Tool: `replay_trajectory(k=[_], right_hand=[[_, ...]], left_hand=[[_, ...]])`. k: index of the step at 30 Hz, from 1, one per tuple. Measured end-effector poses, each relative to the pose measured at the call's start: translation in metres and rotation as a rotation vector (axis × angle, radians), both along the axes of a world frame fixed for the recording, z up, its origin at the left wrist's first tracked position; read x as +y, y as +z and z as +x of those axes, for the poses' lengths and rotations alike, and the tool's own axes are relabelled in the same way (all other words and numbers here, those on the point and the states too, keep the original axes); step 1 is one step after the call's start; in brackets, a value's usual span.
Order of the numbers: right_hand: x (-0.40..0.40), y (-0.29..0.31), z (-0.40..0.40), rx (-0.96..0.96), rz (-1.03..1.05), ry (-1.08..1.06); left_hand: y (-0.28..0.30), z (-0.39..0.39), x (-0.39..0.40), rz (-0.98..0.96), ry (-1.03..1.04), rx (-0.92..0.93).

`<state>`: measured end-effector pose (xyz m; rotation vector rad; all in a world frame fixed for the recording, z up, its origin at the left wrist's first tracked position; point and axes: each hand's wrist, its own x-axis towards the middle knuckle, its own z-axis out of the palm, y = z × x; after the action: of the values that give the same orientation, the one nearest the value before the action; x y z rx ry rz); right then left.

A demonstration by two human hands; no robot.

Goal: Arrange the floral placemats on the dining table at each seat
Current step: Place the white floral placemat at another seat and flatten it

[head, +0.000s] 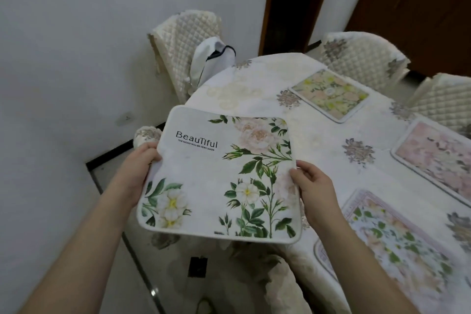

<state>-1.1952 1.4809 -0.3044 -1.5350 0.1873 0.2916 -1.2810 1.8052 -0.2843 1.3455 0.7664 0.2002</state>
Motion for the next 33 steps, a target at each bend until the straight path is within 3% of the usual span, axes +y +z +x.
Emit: replay_trajectory(k=[11, 20, 33], right_hand=[[-0.025, -0.016, -0.005, 0.021, 0.026, -0.190], [-0.040, -0.037, 0.004, 0.046, 0.070, -0.259], [0.012, -0.062, 0.009, 0.120, 0.003, -0.575]], left_hand=[[0.002, 0.074, -0.012, 0.024, -0.219, 0.040], [-0.029, 0.104, -0.020, 0.060, -0.363, 0.077], [-0.061, 0.198, 0.017, 0.101, -0.673, 0.115]])
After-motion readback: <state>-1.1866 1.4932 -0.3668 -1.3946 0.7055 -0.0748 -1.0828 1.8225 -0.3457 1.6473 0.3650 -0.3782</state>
